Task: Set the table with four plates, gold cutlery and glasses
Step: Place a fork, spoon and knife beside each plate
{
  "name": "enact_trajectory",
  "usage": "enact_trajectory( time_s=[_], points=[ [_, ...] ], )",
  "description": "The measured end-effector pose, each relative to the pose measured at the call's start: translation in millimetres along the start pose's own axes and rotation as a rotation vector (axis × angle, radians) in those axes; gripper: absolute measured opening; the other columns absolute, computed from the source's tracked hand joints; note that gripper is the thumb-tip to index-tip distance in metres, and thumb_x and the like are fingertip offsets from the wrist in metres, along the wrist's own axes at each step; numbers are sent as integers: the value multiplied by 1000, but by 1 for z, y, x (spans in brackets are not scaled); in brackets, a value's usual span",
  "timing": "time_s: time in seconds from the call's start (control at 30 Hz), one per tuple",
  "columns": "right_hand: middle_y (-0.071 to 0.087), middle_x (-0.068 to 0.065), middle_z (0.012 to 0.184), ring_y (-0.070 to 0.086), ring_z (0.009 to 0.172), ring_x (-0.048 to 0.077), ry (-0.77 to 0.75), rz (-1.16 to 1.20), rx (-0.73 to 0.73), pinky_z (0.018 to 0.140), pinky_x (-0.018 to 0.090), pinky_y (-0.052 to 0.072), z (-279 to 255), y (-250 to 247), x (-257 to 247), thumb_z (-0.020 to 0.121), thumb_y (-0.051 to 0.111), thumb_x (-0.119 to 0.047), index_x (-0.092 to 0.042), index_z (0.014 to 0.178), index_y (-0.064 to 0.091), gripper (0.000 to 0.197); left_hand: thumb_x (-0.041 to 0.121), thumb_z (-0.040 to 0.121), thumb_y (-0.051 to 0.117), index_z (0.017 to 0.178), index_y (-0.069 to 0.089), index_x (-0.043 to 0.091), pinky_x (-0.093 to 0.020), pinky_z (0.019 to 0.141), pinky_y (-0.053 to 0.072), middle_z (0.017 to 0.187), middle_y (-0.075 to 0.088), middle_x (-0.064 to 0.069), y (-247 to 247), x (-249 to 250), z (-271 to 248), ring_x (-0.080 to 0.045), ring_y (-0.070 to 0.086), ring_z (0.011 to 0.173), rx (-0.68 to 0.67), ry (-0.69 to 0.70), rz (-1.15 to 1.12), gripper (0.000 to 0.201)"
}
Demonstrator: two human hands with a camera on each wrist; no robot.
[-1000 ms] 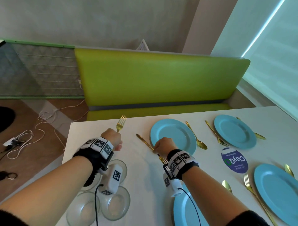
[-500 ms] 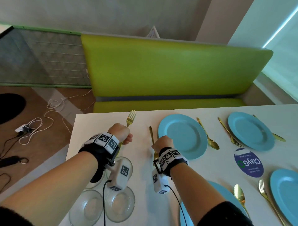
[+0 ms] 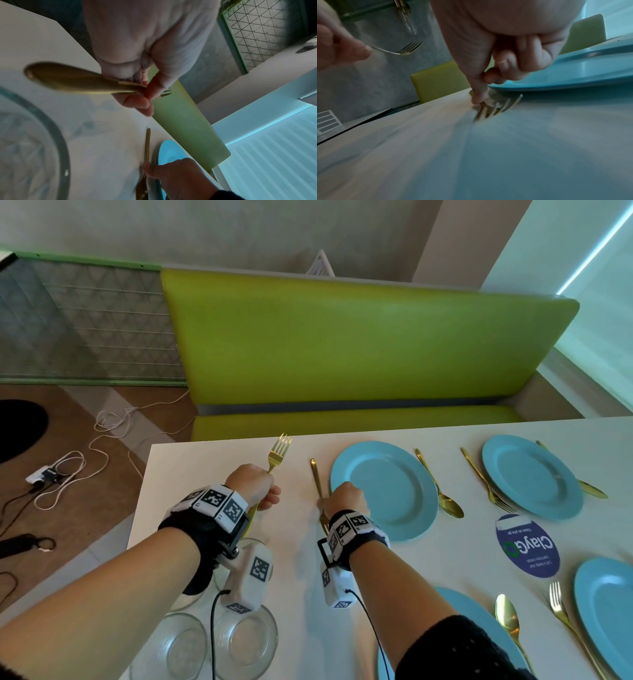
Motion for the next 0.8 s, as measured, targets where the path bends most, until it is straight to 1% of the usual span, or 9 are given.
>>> enact_trajectory(
  time_s=[0.1,0.33,0.43,0.53,0.6,0.67,0.73,0.77,0.8],
  points=[
    [69,7,100,66,92,26,10,24,-2,68,28,47,3,-5,0,82,68,-25,-9,100,63,25,2,93,41,95,51,4,-25,54,45,72,60,-9,-2,0,1,-18,57,59,6,11,9,10],
    [68,7,102,66,94,26,24,54,4,75,31,52,9,-9,2,80,70,-29,-9,99,60,29,0,92,41,96,48,5,-25,54,45,72,60,-9,-2,1,-3,-18,57,59,-2,5,-4,10],
    [65,7,107,64,98,26,17,65,8,74,31,49,4,-13,4,81,71,-34,-9,107,57,39,1,92,41,99,49,5,-25,56,46,74,60,-9,-1,4,-9,-17,57,60,-10,11,-15,11],
    [63,8,110,62,101,25,-32,75,0,80,33,51,-6,-19,7,81,69,-40,-8,114,54,48,2,92,43,100,49,3,-26,57,48,75,60,-11,3,8,-19,-18,57,62,-39,25,-63,10],
    [63,6,110,60,94,20,-105,135,-14,78,28,49,-19,-28,10,82,67,-41,-10,114,57,46,4,93,44,92,50,3,-29,60,49,76,60,-12,8,12,-32,-21,57,63,-73,28,-136,7],
    [64,4,107,56,85,15,-188,254,-12,74,23,42,-37,-40,14,83,66,-42,-13,111,60,40,6,95,43,86,50,5,-33,64,51,77,58,-13,15,17,-47,-21,57,66,-108,25,-222,11],
    [69,5,101,61,83,16,-264,358,-5,75,24,46,-57,-54,18,83,65,-42,-16,105,61,34,8,96,44,94,51,5,-37,70,53,82,56,-11,22,20,-63,-20,56,72,-144,33,-266,7],
    [70,6,97,62,78,17,-291,410,-13,73,27,49,-68,-60,20,83,66,-42,-18,101,61,30,8,96,45,100,50,5,-39,73,54,84,54,-9,26,20,-71,-19,55,75,-164,39,-265,8],
    [69,6,92,59,69,15,-303,463,-34,65,28,50,-81,-68,23,83,67,-39,-19,97,60,26,9,96,46,104,50,6,-42,75,54,84,52,-8,30,20,-79,-17,53,77,-185,50,-255,10]
  ],
)
Point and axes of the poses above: each hand's wrist, its own z-axis towards the middle knuckle, its own y-axis out of the palm, x = y × z, the point moved 1 cm from there along z, towards the middle knuckle
